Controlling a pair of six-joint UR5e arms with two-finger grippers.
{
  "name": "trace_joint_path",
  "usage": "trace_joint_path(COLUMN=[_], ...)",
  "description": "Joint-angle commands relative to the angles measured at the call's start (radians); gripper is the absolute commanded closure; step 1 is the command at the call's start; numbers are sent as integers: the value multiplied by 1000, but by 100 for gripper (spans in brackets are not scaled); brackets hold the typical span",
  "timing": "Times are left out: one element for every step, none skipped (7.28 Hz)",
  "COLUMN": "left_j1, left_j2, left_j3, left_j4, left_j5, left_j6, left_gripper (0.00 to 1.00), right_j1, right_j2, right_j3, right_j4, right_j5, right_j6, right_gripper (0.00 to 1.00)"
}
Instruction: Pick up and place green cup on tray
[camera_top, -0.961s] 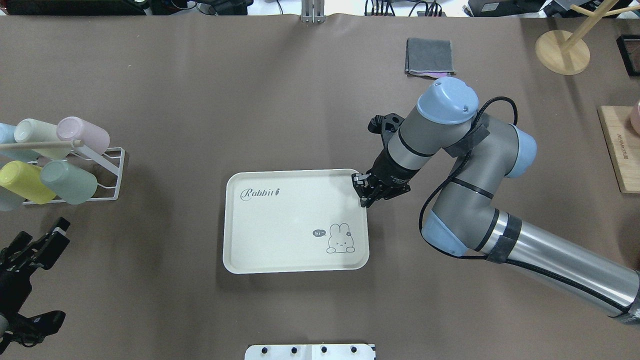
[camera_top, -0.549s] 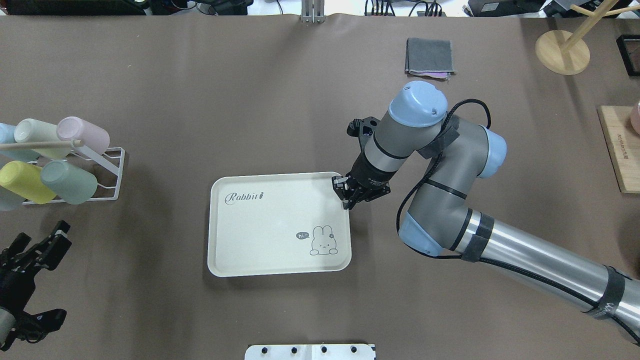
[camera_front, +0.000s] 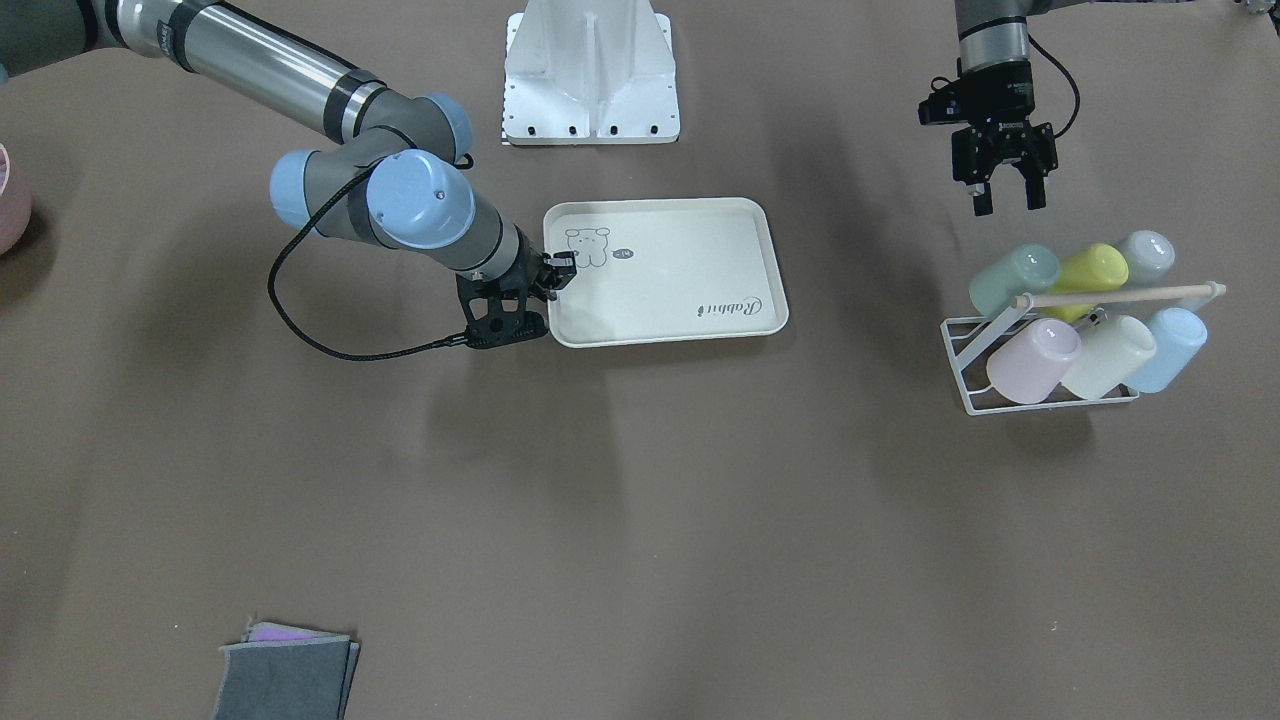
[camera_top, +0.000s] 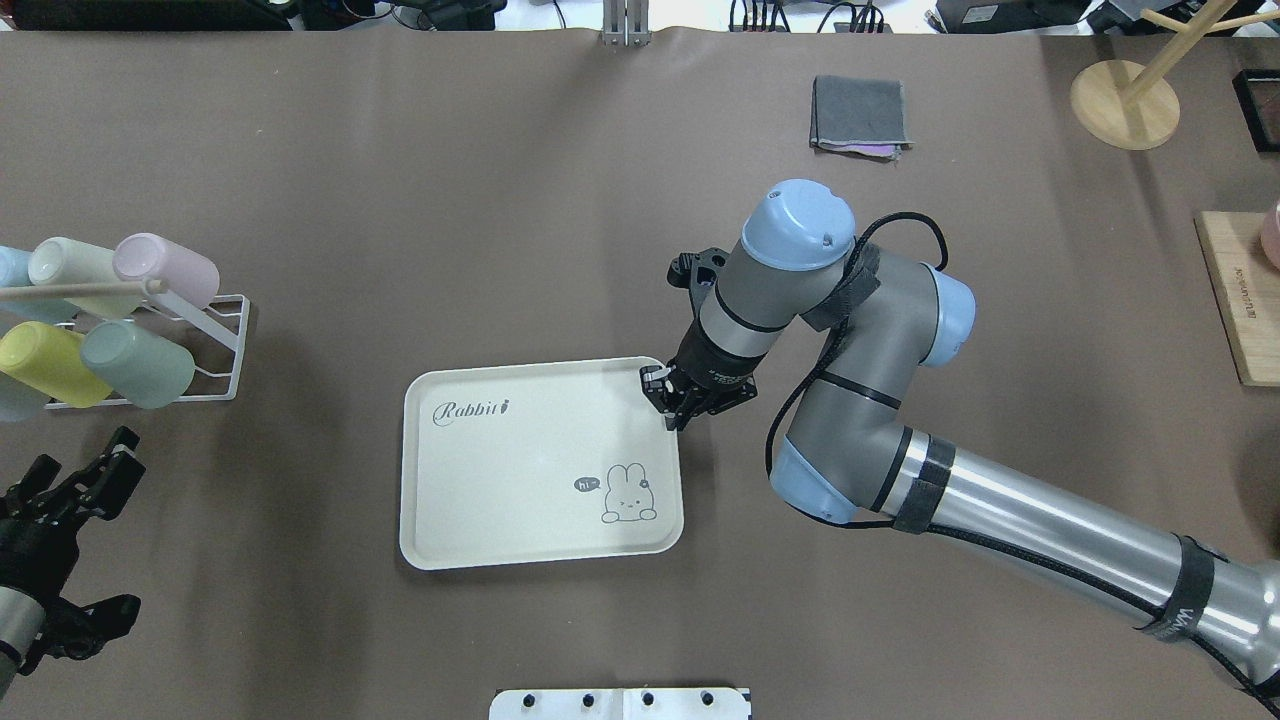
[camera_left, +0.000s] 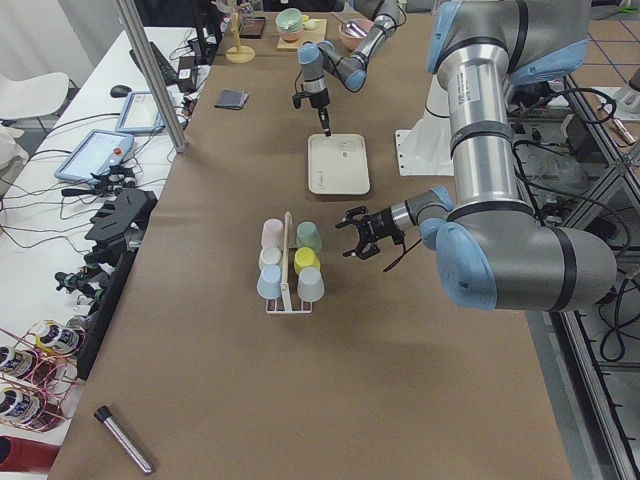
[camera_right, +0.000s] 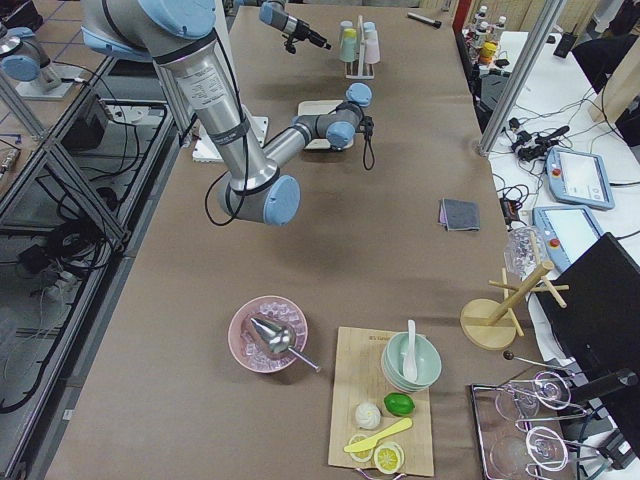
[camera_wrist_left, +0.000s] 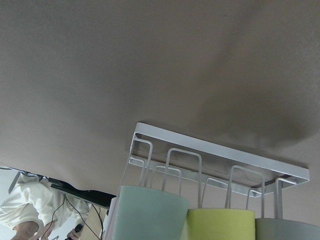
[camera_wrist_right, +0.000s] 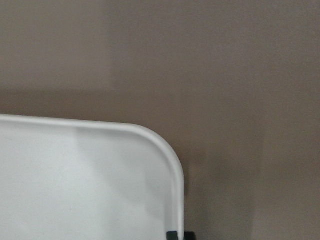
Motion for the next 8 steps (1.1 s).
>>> trace_joint_path(left_j1=[-22,-20,-16,7,20,24,36,37], left_j2=[-2,-4,-21,-30,-36,-38,-45,-48], left_j3=[17,19,21,19,19,19,16,14], left_j4=[-16,-16,-16,-16,-13,-14,-16,-13], left_j5=[-43,-40,-34,-29,-26,6,37,54], left_j6=[2,2,0,0,5,52,100,146], left_gripper=[3,3,3,3,3,3,3,3], right_j1=[-1,3,3,5,5,5,5,5], right_j2=[0,-2,-3,-5,-8,-8,-11,-11], right_j3=[-2,-1,-1,-1,-1,-1,-1,-1], right_j4=[-1,1,20,30,30,30,30,30], right_j5=[-8,-7,-7,-7,-7,-7,-5,-4], right_j6=[2,34,87,97,99,99,99,99], right_gripper=[100,100,100,100,100,100,100,98])
